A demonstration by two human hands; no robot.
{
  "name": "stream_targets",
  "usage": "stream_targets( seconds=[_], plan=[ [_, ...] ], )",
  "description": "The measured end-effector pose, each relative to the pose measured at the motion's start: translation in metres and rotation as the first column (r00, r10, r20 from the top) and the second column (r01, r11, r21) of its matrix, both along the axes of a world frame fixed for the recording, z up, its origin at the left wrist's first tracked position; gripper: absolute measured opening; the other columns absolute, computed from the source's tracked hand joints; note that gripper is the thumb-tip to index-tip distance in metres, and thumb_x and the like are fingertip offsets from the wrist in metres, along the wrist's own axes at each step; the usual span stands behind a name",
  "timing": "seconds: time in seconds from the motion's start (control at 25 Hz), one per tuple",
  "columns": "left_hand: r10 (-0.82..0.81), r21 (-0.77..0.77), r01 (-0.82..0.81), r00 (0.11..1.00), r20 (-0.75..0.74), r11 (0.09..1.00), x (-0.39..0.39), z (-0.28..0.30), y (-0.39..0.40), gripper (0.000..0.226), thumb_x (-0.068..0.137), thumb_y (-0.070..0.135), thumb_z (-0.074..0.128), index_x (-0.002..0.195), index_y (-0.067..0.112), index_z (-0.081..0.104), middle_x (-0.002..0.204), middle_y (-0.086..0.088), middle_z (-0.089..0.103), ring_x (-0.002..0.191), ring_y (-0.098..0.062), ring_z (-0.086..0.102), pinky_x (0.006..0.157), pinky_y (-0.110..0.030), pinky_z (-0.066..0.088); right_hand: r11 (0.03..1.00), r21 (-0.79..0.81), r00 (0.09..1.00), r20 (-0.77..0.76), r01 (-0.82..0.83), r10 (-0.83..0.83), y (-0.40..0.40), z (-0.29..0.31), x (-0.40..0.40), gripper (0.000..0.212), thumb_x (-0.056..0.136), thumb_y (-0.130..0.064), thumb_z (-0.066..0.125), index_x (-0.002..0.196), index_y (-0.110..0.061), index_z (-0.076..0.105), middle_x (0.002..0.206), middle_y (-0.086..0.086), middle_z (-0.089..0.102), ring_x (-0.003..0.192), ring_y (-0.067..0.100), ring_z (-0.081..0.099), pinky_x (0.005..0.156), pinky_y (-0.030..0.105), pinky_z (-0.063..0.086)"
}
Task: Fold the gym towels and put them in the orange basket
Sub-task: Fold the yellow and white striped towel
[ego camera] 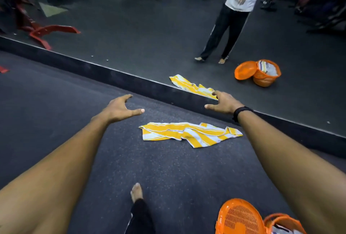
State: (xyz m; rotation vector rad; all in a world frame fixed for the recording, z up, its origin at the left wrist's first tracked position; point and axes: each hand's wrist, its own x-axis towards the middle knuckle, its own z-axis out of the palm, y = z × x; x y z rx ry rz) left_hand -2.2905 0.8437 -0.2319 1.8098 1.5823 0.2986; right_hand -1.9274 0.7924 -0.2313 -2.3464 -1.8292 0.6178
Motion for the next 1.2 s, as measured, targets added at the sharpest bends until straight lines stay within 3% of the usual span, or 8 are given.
stream_targets(
  seconds=[0.28,0.6,0.92,1.04,1.2],
  plan=[
    [-0.176,-0.092,0.178,0.984,0.020,0.980,0.045,-0.089,0.182,0.091,0.075,0.049,0.075,0.148,0.015,0.034,0.151,-0.010,0.038,0.137,-0.028,0.039,0.109,-0.037,0.033,0.980,-0.094,0.984,0.022,0.177,-0.175,0.129,-0.088,0.005,0.077,0.083,-0.052,0.065,0.144,-0.014,0.037,0.144,0.011,0.044,0.130,0.031,0.045,0.103,0.045,0.042],
    [-0.347,-0.235,0.324,0.936,-0.063,0.916,0.094,-0.226,0.345,0.098,0.068,0.056,0.077,0.148,0.017,0.035,0.150,-0.012,0.038,0.136,-0.029,0.039,0.111,-0.039,0.034,0.944,-0.241,0.974,0.070,0.227,-0.216,0.253,-0.228,0.005,0.071,0.089,-0.048,0.060,0.145,-0.014,0.033,0.148,0.011,0.037,0.133,0.032,0.041,0.101,0.042,0.040],
    [-0.379,-0.350,0.342,0.925,-0.041,0.872,0.123,-0.448,0.400,0.096,0.065,0.058,0.079,0.144,0.017,0.042,0.144,-0.008,0.048,0.128,-0.026,0.048,0.105,-0.035,0.040,0.904,-0.324,0.954,-0.016,0.279,-0.300,0.305,-0.453,0.037,0.063,0.089,-0.044,0.061,0.141,-0.016,0.039,0.142,0.010,0.044,0.131,0.029,0.043,0.101,0.044,0.042],
    [-0.424,-0.378,0.361,0.900,-0.097,0.853,0.129,-0.540,0.400,0.089,0.071,0.055,0.077,0.143,0.018,0.041,0.143,-0.008,0.047,0.130,-0.024,0.045,0.106,-0.036,0.038,0.873,-0.377,0.937,-0.034,0.309,-0.347,0.305,-0.552,0.050,0.061,0.088,-0.043,0.062,0.139,-0.014,0.043,0.139,0.012,0.047,0.127,0.031,0.045,0.098,0.047,0.044],
    [-0.506,-0.387,0.417,0.847,-0.161,0.822,0.153,-0.643,0.402,0.091,0.070,0.065,0.070,0.145,0.027,0.037,0.146,-0.005,0.043,0.134,-0.025,0.040,0.106,-0.040,0.038,0.857,-0.423,0.944,-0.011,0.294,-0.330,0.307,-0.663,0.066,0.057,0.091,-0.040,0.059,0.139,-0.013,0.043,0.139,0.013,0.046,0.126,0.032,0.046,0.096,0.046,0.044]
  ],
)
